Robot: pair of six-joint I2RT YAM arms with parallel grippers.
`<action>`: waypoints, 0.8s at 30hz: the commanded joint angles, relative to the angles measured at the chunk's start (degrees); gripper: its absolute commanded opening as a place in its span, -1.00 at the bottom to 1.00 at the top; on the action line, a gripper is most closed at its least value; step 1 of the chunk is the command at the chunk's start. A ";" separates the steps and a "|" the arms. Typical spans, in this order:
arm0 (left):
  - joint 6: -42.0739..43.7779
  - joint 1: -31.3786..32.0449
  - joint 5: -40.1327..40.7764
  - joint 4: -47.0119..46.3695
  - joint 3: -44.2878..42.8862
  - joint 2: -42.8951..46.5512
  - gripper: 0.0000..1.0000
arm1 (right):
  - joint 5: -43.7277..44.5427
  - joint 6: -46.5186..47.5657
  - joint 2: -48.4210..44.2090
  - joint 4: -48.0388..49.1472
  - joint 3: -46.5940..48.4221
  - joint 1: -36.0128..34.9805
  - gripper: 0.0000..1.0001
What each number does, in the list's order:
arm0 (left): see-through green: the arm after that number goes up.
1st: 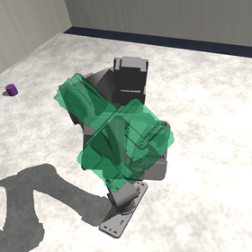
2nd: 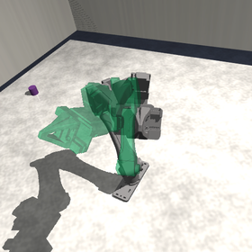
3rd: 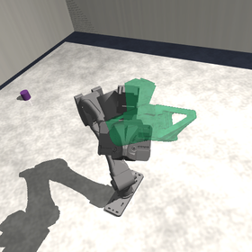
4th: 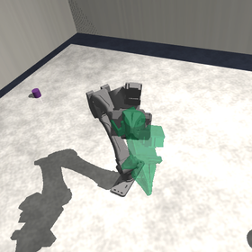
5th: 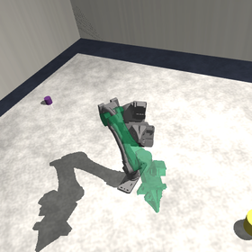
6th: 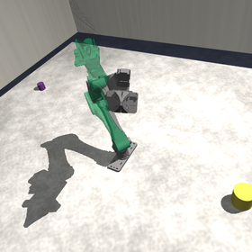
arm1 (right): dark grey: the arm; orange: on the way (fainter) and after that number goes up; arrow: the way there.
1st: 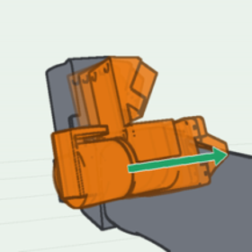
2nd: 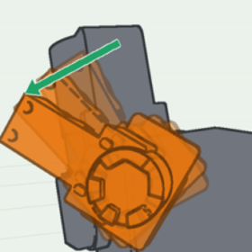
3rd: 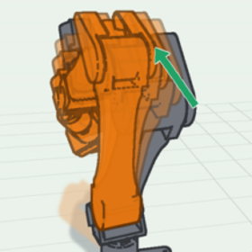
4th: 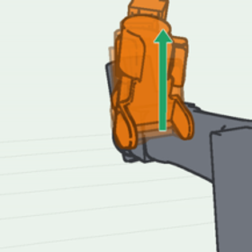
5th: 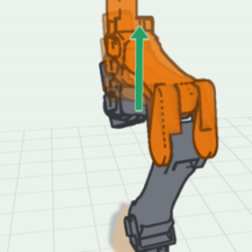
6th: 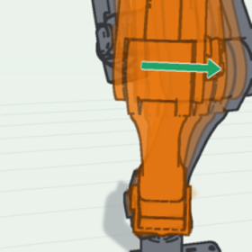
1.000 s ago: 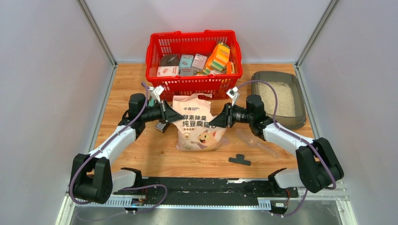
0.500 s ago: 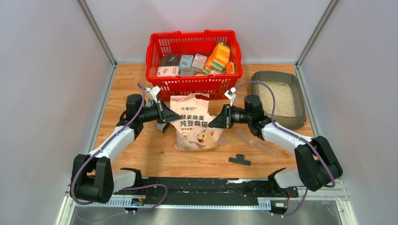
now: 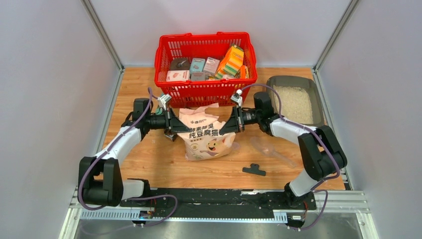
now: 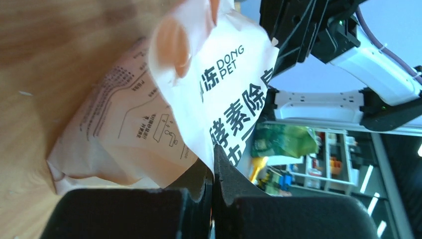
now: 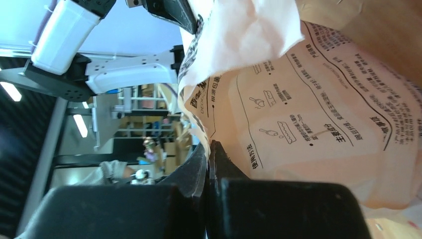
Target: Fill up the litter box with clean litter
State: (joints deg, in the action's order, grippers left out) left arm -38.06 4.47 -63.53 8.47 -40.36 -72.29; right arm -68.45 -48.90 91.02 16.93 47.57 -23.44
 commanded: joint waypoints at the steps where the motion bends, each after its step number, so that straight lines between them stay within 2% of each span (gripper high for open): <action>1: 0.11 -0.43 -8.81 12.27 -4.81 -1.62 -1.00 | -11.89 -9.01 0.82 2.41 5.78 0.85 -1.00; 4: -2.88 -0.60 -8.46 15.95 -5.78 -4.78 -1.00 | -11.45 -10.32 1.61 1.79 5.96 0.85 -1.00; 6: -4.99 -1.82 -5.30 17.10 -5.70 -4.44 -1.00 | -11.36 -10.86 1.70 2.41 5.17 0.85 -1.00; 9: -12.10 -2.45 -4.06 16.49 -4.82 -5.66 -1.00 | -11.36 -12.18 2.23 -0.29 4.99 0.85 -1.00; 12: -9.23 -2.45 -2.92 21.67 -8.14 -8.21 -1.00 | -11.88 -12.18 2.93 -4.53 5.34 0.85 -1.00; 16: -6.15 -2.45 -1.87 25.44 -10.18 -10.32 -1.00 | -12.76 -12.27 3.10 -5.32 6.21 0.85 -1.00; 18: -6.23 -2.45 -2.21 23.80 -9.92 -9.98 -1.00 | -12.50 -11.92 3.19 -6.46 6.13 0.85 -1.00; 19: -5.45 -2.45 -2.65 22.48 -10.18 -9.63 -0.83 | -12.59 -11.92 3.37 -6.82 6.04 0.85 -1.00; 20: -3.88 -2.45 -2.92 22.21 -10.70 -8.49 -0.65 | -12.50 -11.92 3.72 -6.82 6.04 0.85 -1.00; 21: 3.88 -2.45 -2.57 23.42 -13.23 -7.44 -0.53 | -12.33 -11.48 3.90 -6.91 6.13 0.85 -1.00; 22: 9.70 -2.45 0.57 30.74 -15.08 -6.29 -0.34 | -12.33 -10.95 3.99 -7.17 6.30 0.85 -1.00; 23: 16.38 -2.36 2.25 34.30 -16.75 -3.32 -0.30 | -12.33 -10.34 4.25 -8.30 7.00 0.85 -1.00; 24: 28.80 -2.36 4.18 37.29 -19.21 -1.47 -0.28 | -12.33 -8.94 4.42 -8.92 7.27 0.85 -1.00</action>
State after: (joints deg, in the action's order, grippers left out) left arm -37.06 2.72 -64.12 34.41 -51.16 -82.04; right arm -74.87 -58.06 95.59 9.93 50.92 -22.94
